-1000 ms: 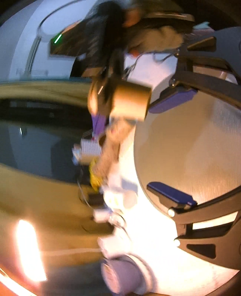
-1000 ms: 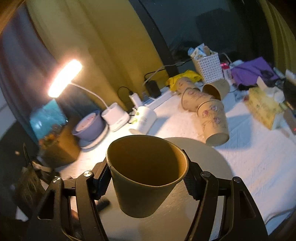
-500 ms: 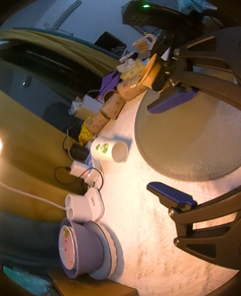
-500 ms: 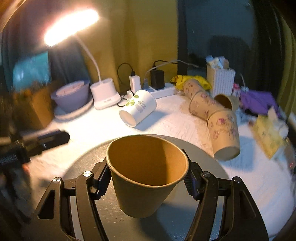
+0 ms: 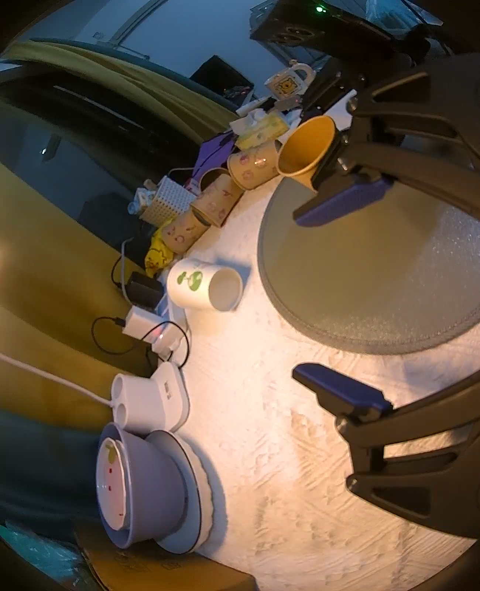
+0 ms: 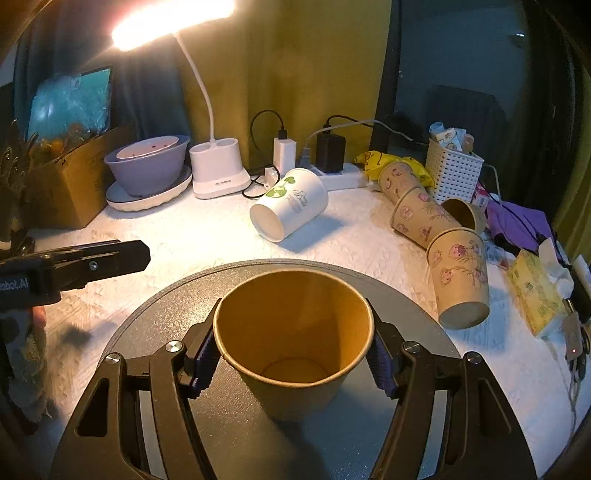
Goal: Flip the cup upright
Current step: 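Lower the upright tan cup onto the grey mat and open the left gripper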
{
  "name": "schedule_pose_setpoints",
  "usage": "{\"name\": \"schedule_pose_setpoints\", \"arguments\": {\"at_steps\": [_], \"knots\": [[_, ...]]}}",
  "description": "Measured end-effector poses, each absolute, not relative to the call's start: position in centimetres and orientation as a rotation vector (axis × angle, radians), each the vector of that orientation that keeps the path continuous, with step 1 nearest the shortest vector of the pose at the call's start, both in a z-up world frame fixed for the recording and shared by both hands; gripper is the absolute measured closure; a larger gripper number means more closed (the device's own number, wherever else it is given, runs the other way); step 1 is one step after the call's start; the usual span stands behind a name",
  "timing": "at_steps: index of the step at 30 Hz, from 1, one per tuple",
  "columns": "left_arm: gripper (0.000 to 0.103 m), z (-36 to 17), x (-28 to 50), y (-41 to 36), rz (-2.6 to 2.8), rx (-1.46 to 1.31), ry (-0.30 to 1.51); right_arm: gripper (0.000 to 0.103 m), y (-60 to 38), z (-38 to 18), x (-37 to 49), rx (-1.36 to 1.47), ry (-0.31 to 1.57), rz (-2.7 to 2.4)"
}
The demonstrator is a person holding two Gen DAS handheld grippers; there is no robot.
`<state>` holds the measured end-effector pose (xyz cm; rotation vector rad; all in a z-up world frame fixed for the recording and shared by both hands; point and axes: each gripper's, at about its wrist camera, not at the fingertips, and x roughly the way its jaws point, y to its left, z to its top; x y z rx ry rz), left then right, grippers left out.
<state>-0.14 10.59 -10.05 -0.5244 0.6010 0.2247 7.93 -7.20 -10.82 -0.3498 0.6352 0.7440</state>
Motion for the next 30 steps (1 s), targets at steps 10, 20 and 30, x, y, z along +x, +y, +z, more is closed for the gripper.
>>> {"name": "schedule_pose_setpoints", "arguments": {"at_steps": [10,20,30], "knots": [[0.026,-10.0,0.3,9.1,0.223,-0.444,0.614,0.033,-8.0,-11.1,7.8,-0.333,0.664,0.746],[0.025,-10.2,0.7,6.9,0.193,-0.353,0.633,0.028,-9.5,-11.5,7.6,-0.304,0.708,0.751],[0.019,-10.0,0.9,5.3,0.157,-0.288,0.629,0.028,-11.7,-10.8,6.4,-0.287,0.714,0.742]]}}
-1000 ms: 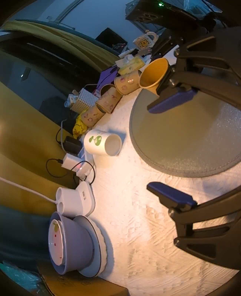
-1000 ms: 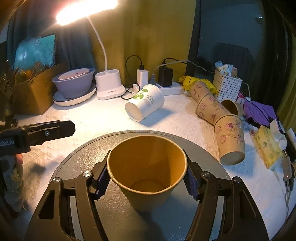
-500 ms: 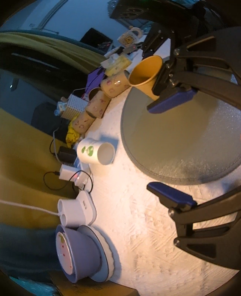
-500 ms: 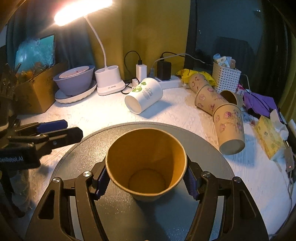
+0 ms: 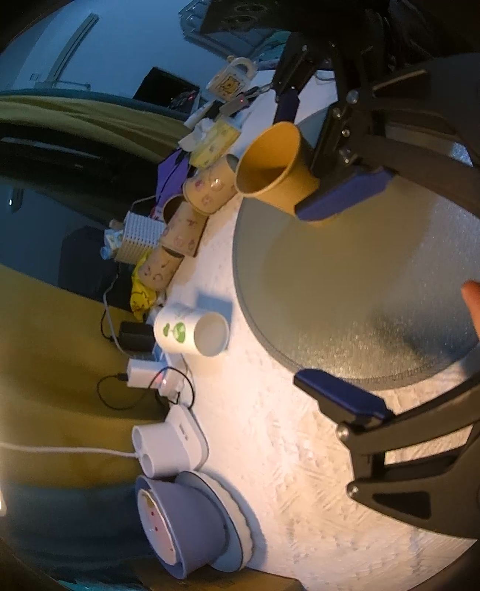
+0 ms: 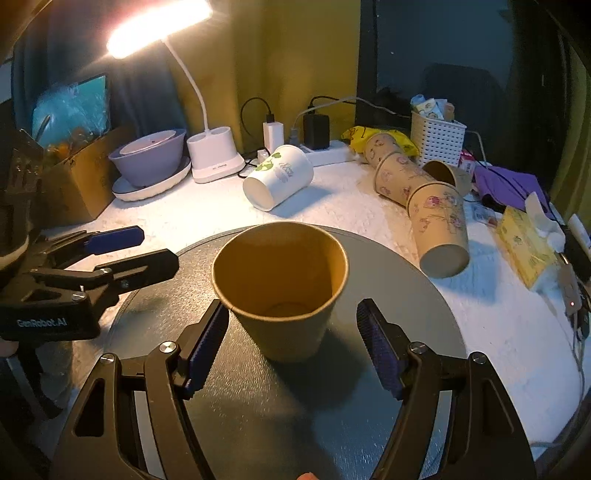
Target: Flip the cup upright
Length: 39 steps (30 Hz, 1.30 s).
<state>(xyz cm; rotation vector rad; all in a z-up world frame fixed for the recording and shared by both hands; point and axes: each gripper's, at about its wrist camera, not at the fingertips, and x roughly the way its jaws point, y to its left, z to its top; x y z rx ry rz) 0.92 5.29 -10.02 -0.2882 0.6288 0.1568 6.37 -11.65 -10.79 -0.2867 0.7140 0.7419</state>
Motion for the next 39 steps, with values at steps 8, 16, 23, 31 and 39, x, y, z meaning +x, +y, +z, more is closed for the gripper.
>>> {"name": "schedule_pose_setpoints", "arguments": {"at_steps": [8,16,23,31,39], "knots": [[0.019,-9.0,0.4,3.4,0.144,-0.218,0.596,0.028,-13.3,-9.3,5.3,-0.273,0.695,0.712],[0.019,-6.4,-1.7,0.9,0.122,-0.128,0.465,0.028,-14.8,-7.3,4.0,-0.267,0.648,0.687],[0.019,-4.3,-3.9,0.4,0.119,-0.100,0.324,0.028,-15.3,-5.1,2.7,-0.280,0.576,0.669],[0.019,-3.4,-4.8,0.6,0.119,-0.102,0.265,0.028,-15.6,-3.1,1.5,-0.280,0.503,0.675],[0.006,-2.7,-6.2,0.9,0.111,-0.129,0.192,0.028,-15.5,-2.1,1.0,-0.283,0.474,0.678]]}}
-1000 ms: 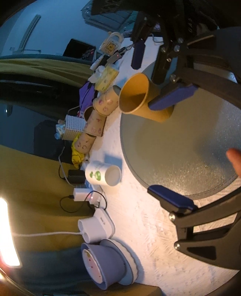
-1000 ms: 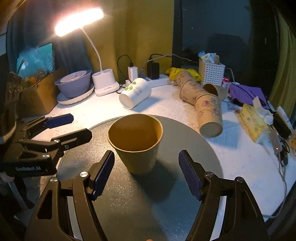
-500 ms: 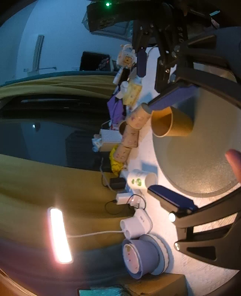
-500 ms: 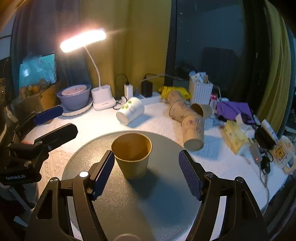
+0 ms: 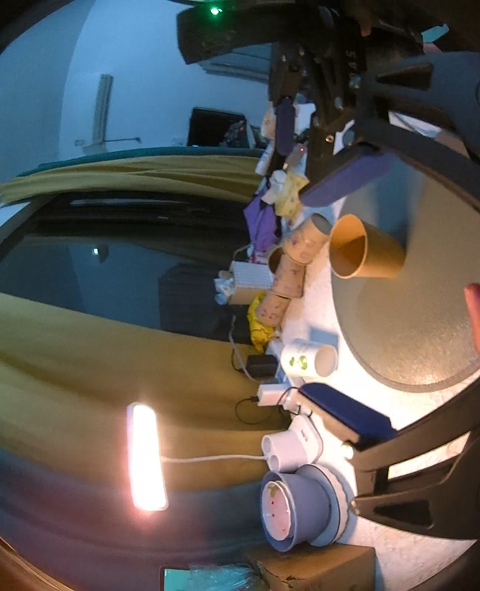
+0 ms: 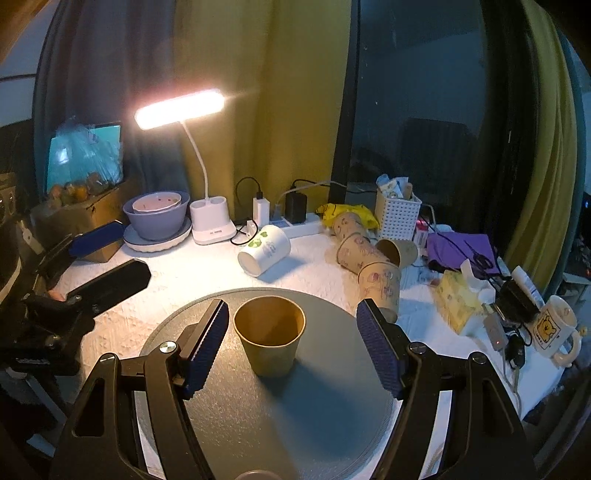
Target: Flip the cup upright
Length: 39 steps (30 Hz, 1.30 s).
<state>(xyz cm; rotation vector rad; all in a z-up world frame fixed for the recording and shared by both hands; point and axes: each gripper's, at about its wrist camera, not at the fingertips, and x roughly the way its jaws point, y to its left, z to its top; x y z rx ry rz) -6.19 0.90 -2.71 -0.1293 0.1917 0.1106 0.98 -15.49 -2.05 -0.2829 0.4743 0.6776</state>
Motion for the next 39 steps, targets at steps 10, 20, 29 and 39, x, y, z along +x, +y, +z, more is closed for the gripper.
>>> {"name": "schedule_pose_setpoints", "arguments": {"at_steps": [10,20,29,39], "knots": [[0.006,-1.9,-7.2,0.7,0.116,-0.129,0.142,0.028,-16.1,-0.3,0.1,-0.256,0.401,0.673],[0.005,-2.2,-6.9,0.9,0.119,-0.144,0.155,0.028,-16.0,-0.9,0.7,-0.222,0.416,0.678],[0.005,-2.3,-6.9,0.8,0.123,-0.147,0.163,0.028,-15.3,-1.5,0.9,-0.234,0.435,0.684],[0.006,-2.3,-6.9,0.7,0.125,-0.147,0.163,0.028,-15.2,-1.6,0.9,-0.244,0.434,0.676]]}}
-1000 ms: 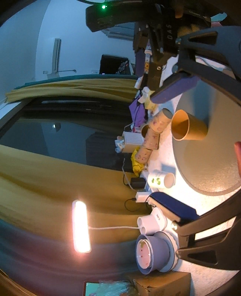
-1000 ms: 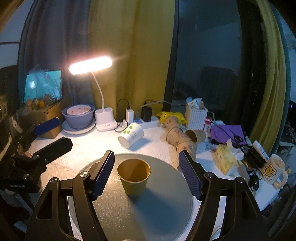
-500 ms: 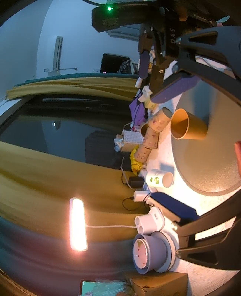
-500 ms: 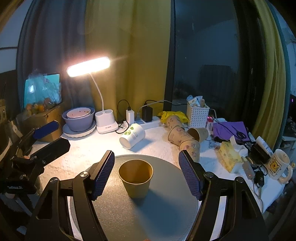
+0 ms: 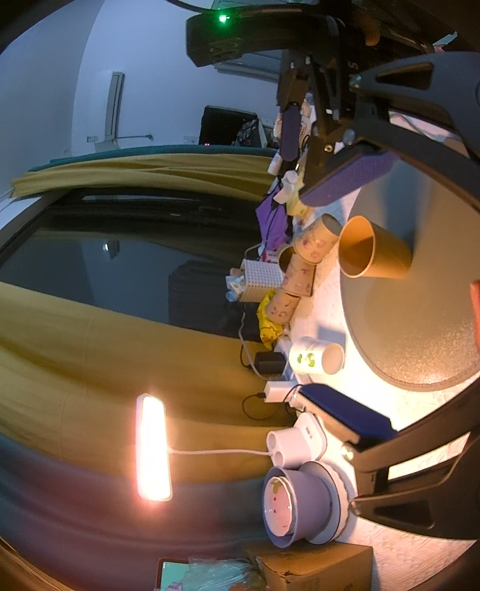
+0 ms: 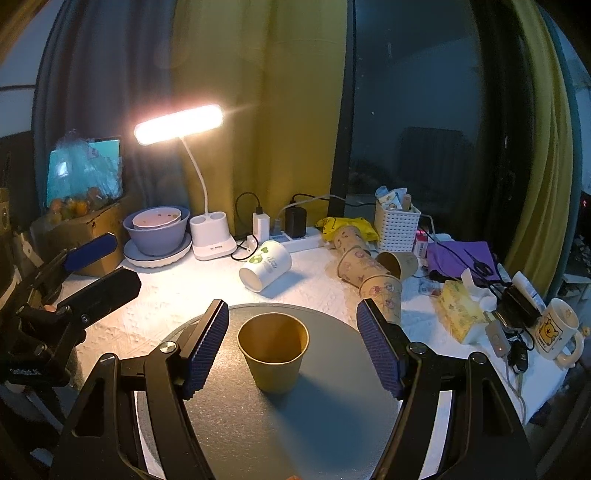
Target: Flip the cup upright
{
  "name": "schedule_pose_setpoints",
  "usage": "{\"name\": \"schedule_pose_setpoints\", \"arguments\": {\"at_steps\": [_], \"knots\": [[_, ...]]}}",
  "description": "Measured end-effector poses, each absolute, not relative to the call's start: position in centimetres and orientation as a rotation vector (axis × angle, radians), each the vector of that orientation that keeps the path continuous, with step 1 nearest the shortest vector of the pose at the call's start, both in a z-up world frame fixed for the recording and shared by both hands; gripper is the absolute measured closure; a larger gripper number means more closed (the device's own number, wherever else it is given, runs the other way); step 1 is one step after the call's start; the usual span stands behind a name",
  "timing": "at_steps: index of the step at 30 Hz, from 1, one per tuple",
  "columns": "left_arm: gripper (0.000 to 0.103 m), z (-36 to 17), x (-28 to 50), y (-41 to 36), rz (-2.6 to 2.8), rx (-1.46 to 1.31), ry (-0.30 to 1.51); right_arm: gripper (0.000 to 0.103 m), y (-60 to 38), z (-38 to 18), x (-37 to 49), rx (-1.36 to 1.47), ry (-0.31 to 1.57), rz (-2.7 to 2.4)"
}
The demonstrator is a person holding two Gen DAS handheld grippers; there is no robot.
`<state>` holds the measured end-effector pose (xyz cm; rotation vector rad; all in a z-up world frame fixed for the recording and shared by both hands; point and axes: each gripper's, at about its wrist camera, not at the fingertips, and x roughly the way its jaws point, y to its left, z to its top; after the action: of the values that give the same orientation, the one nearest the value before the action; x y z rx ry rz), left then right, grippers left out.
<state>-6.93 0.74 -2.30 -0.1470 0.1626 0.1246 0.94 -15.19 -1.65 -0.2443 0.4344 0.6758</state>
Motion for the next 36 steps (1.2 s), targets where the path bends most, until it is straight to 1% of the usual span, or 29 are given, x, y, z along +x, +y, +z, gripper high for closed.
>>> {"name": "schedule_pose_setpoints", "arguments": {"at_steps": [36], "knots": [[0.006,-2.70,-6.77,0.76,0.130,-0.152,0.177,0.028,-15.15,-2.11,1.46,-0.251,0.453,0.672]]}}
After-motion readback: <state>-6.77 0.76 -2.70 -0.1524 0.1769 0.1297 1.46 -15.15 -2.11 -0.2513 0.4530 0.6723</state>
